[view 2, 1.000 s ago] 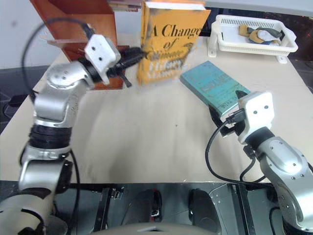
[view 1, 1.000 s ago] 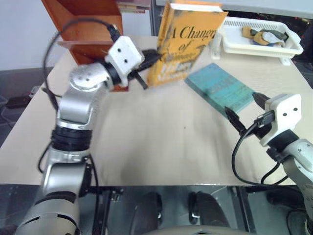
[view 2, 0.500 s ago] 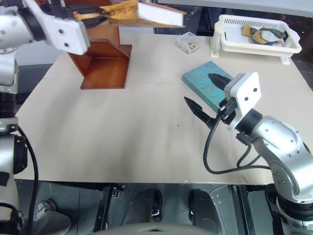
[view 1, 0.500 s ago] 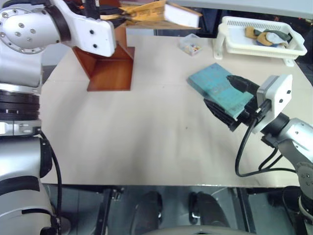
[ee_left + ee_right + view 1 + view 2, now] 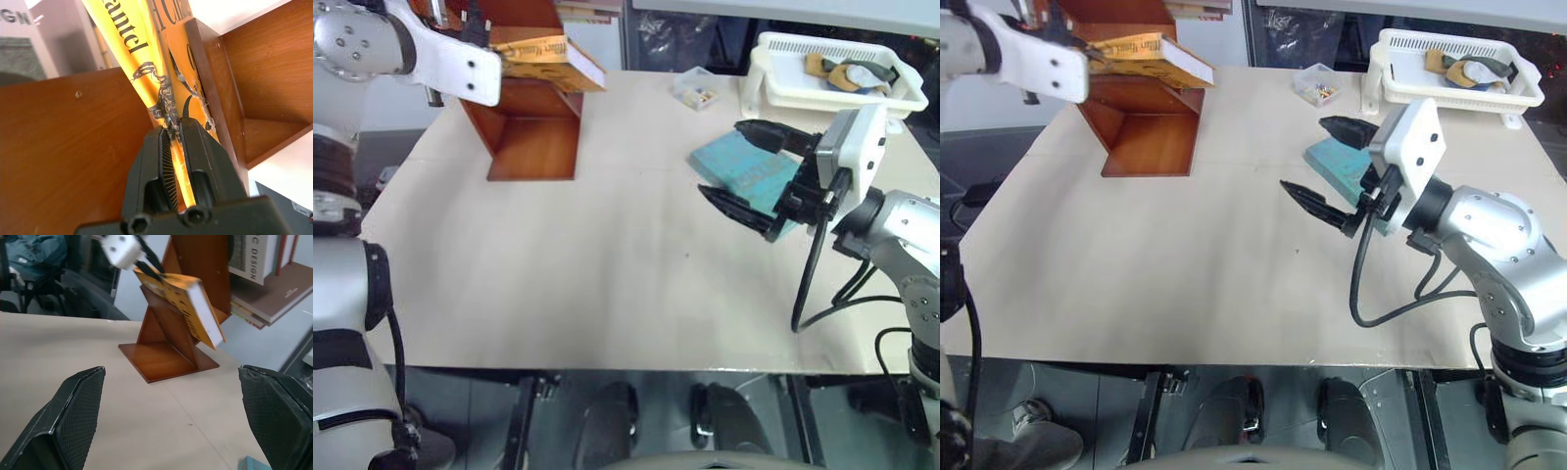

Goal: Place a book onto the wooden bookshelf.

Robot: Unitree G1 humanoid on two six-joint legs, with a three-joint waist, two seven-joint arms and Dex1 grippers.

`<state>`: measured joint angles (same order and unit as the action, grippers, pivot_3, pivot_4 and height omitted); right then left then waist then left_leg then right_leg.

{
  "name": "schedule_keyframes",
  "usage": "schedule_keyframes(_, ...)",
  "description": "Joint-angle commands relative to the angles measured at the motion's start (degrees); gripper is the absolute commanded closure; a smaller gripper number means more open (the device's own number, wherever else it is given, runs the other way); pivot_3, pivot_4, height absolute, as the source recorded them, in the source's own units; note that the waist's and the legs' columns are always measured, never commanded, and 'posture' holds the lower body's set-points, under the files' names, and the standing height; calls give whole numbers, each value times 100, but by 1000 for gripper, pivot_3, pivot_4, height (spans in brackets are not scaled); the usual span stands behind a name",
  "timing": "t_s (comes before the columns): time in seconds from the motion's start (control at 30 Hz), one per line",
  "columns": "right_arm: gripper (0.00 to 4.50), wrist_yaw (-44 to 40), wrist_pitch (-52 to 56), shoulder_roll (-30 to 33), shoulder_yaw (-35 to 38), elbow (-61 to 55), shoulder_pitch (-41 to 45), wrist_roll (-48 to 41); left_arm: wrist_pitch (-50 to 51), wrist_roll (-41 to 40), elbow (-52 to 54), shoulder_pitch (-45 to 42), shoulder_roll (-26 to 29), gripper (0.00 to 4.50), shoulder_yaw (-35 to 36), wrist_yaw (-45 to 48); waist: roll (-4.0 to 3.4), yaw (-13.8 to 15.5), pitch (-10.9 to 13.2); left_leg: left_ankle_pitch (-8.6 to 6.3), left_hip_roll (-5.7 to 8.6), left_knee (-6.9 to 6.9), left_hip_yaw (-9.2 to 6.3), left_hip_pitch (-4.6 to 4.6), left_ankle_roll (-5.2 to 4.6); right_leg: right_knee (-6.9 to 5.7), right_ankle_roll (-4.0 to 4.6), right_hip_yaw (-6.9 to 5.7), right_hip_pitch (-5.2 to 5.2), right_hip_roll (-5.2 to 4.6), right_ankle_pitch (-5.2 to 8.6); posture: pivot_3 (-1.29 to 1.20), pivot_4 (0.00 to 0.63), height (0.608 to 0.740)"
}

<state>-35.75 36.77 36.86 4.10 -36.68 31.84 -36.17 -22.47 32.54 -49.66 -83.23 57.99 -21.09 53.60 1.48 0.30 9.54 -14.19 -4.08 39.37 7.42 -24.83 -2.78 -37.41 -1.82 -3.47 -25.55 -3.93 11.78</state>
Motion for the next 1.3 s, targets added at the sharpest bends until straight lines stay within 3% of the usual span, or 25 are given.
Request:
schedule_keyframes(0.03, 0, -37, -140, 70, 41, -44, 153, 59, -23, 398, -494, -354, 49, 4499, -147, -233, 1, -61, 1, 0, 0, 0, 4, 3, 0, -16, 1, 7, -6, 0, 1, 0, 150, 740)
schedule_keyframes(0.13, 0, -21, -145, 75, 19, -37, 188, 112, -38, 508, -925, -400, -84, 4499, -292, -329, 1, -118, 1, 0, -1, 0, 9, 10, 0, -35, 6, 12, -13, 1, 6, 0, 150, 740)
schedule_keyframes(0.2, 0, -20, -127, 84, 21, -33, 194, 115, -51, 613, -1138, -418, -116, 3461, -366, -473, 1, -141, 1, 0, -3, 1, 15, 20, 0, -46, 0, 20, -14, 2, 16, 0, 150, 740)
schedule_keyframes(0.3, 0, -45, -122, 117, 55, -13, 165, 122, -117, 587, -1267, -392, -72, 2273, -351, -656, 0, -158, 0, 0, -8, 2, 17, 28, 0, -52, 1, 25, -14, 5, 17, 0, 150, 740)
schedule_keyframes(0.33, 0, -61, -128, 135, 78, -3, 143, 127, -154, 525, -1266, -362, -38, 1629, -304, -693, -1, -168, 0, 0, -11, 2, 15, 31, 0, -54, 2, 28, -14, 7, 17, 0, 150, 740)
schedule_keyframes(0.43, 0, -86, -141, 197, 178, 9, 44, 113, -382, 163, -1149, -161, 138, 476, -3, -677, 5, -170, 4, 0, -12, 4, 16, 16, 0, -51, 17, 28, -23, 11, 9, 0, 150, 740)
schedule_keyframes(0.5, 0, -96, -142, 233, 242, 18, -48, 101, -689, -348, -927, 145, 305, 476, 393, -700, 11, -150, 7, 0, -13, 4, 16, 9, 0, -47, 21, 27, -27, 10, 7, 0, 150, 740)
schedule_keyframes(0.57, 0, -87, -116, 226, 244, 25, -132, 95, -1293, -1299, -589, 750, 438, 476, 1062, -629, 13, -126, 8, 1, -11, 6, 15, 6, 3, -45, 21, 30, -31, 2, 6, 0, 150, 740)
schedule_keyframes(0.6, 0, -48, -59, 195, 238, 32, -157, 49, -1070, -2052, -221, 1257, 384, 476, 1602, -388, 14, -118, 9, 9, -9, 6, 14, 4, 17, -43, 19, 30, -31, -2, 7, 0, 150, 740)
schedule_keyframes(0.67, 0, 22, 102, 153, 226, 47, -189, -73, -401, -3416, 788, 2273, 220, 476, 2427, 161, 8, -109, 6, 7, -10, 3, 15, 7, 15, -42, 13, 36, -31, -13, 9, 0, 150, 740)
schedule_keyframes(0.73, 0, 272, 293, 224, 80, 170, -301, 229, 648, -4721, 2473, 3828, -150, 476, 3185, 221, 9, -112, 6, 7, -15, 12, 12, 4, 15, -49, 10, 33, -29, -17, 11, 0, 150, 740)
schedule_keyframes(0.83, 0, 457, 427, 256, 54, 221, -533, 410, 3001, -6364, 4923, 5634, -508, 476, 3761, -277, 15, -114, 5, 7, -18, 18, 0, 11, 16, -50, 9, 36, -16, -18, 10, 0, 150, 740)
schedule_keyframes(0.9, 0, 629, 423, 194, 69, 169, -757, 534, 3656, -6749, 5980, 6438, -834, 225, 3812, -767, 23, -91, 9, 8, -16, 20, -5, 10, 16, -53, 8, 32, -15, -18, 10, 0, 150, 740)
schedule_keyframes(1.0, 0, 790, 340, 301, -7, 30, -1245, 926, 4219, -6917, 6890, 7318, -1183, 225, 3891, -1286, 25, -58, 7, 8, -12, 23, -19, 22, 16, -55, 8, 23, 3, -18, 11, 0, 150, 740)
schedule_keyframes(1.13, 0, 644, 518, 580, 550, -541, -2339, 834, 4650, -6995, 7085, 8003, -1187, 225, 4298, -1402, 23, -62, 4, 9, -8, 20, -18, 31, 18, -56, 11, 23, 3, -8, 12, 0, 150, 740)
schedule_keyframes(1.3, 0, 363, 778, 929, 1518, -1149, -3446, 587, 4775, -7047, 6764, 8640, -948, 225, 4988, -849, 24, -84, 2, 3, -8, 16, -14, 33, 9, -52, 6, 25, 2, -7, 19, 0, 150, 740)
